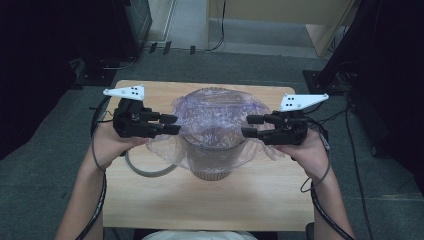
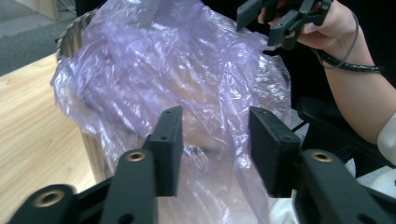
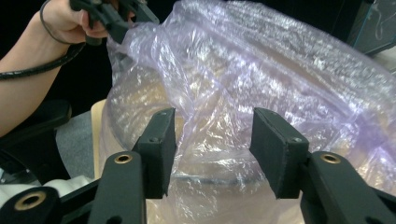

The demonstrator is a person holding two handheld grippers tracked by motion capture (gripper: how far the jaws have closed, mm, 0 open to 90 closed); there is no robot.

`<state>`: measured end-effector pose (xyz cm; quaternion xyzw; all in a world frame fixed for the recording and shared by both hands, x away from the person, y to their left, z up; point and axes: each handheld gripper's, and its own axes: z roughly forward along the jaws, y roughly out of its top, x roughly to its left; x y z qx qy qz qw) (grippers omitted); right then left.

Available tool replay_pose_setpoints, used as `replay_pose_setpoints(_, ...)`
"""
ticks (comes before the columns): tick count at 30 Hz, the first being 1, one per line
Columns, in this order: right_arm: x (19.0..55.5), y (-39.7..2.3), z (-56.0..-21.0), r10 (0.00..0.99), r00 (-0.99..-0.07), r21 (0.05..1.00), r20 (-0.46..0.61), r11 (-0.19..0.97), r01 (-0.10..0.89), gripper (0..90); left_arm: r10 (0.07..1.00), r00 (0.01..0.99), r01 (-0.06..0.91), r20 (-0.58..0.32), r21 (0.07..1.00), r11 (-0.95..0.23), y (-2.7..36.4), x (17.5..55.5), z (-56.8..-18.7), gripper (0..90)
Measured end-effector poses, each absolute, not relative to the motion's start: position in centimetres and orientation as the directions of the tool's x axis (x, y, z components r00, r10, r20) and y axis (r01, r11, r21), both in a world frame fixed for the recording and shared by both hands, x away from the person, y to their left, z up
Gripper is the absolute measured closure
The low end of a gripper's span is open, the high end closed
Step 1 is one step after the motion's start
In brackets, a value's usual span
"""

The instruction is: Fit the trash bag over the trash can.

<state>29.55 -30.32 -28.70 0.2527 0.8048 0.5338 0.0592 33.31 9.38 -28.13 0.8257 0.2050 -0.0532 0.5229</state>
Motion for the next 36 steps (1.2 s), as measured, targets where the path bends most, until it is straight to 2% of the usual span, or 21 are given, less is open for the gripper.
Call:
replay_pose_setpoints(4, 29.3, -30.2, -28.6, 0.428, -0.882, 0.897, 0.196, 0.286, 0.338, 49.3, 0.242, 0.931, 0.347, -0.274, 0.871, -0.347, 9.6, 32.5, -27.7, 44.8)
replay_pose_setpoints(6, 28.9, -30.1, -28.5, 0.419, -0.885, 0.901, 0.202, 0.274, 0.335, 48.6, 0.238, 0.934, 0.338, -0.265, 0.872, -0.355, 9.6, 32.1, -27.6, 41.5)
replay_pose_setpoints(8, 28.7, -29.8, -28.6, 0.414, -0.888, 0.899, 0.2, 0.282, 0.334, 48.5, 0.25, 0.935, 0.334, -0.254, 0.868, -0.368, 9.6, 31.7, -27.8, 42.0)
replay_pose_setpoints(9, 28.6, -29.7, -28.7, 0.419, -0.888, 0.896, 0.192, 0.294, 0.332, 49.3, 0.262, 0.933, 0.334, -0.247, 0.865, -0.374, 9.6, 31.6, -28.0, 44.9)
replay_pose_setpoints(12, 28.8, -29.8, -28.9, 0.463, -0.87, 0.893, 0.171, 0.3, 0.336, 68.9, 0.302, 0.924, 0.346, -0.236, 0.853, -0.392, 9.4, 31.9, -28.3, 67.3)
replay_pose_setpoints(14, 29.1, -30.0, -28.9, 0.487, -0.855, 0.887, 0.179, 0.295, 0.354, 78.6, 0.329, 0.917, 0.352, -0.227, 0.848, -0.396, 9.1, 32.3, -28.3, 76.1)
replay_pose_setpoints(18, 29.7, -30.5, -28.3, 0.534, -0.832, 0.889, 0.152, 0.294, 0.351, 89.3, 0.357, 0.905, 0.361, -0.231, 0.861, -0.358, 9.2, 33.2, -27.5, 86.1)
replay_pose_setpoints(25, 31.8, -31.1, -27.5, 0.561, -0.813, 0.905, 0.158, 0.248, 0.347, 90.0, 0.352, 0.913, 0.33, -0.207, 0.881, -0.339, 8.9, 35.0, -26.7, 87.8)
replay_pose_setpoints(29, 33.8, -31.2, -27.6, 0.567, -0.802, 0.899, 0.187, 0.23, 0.372, 90.0, 0.353, 0.907, 0.348, -0.23, 0.881, -0.321, 8.9, 36.6, -26.6, 87.7)
replay_pose_setpoints(36, 36.2, -30.9, -27.5, 0.594, -0.788, 0.886, 0.162, 0.263, 0.381, 90.0, 0.362, 0.891, 0.387, -0.272, 0.872, -0.298, 8.9, 39.3, -27.5, 87.7)
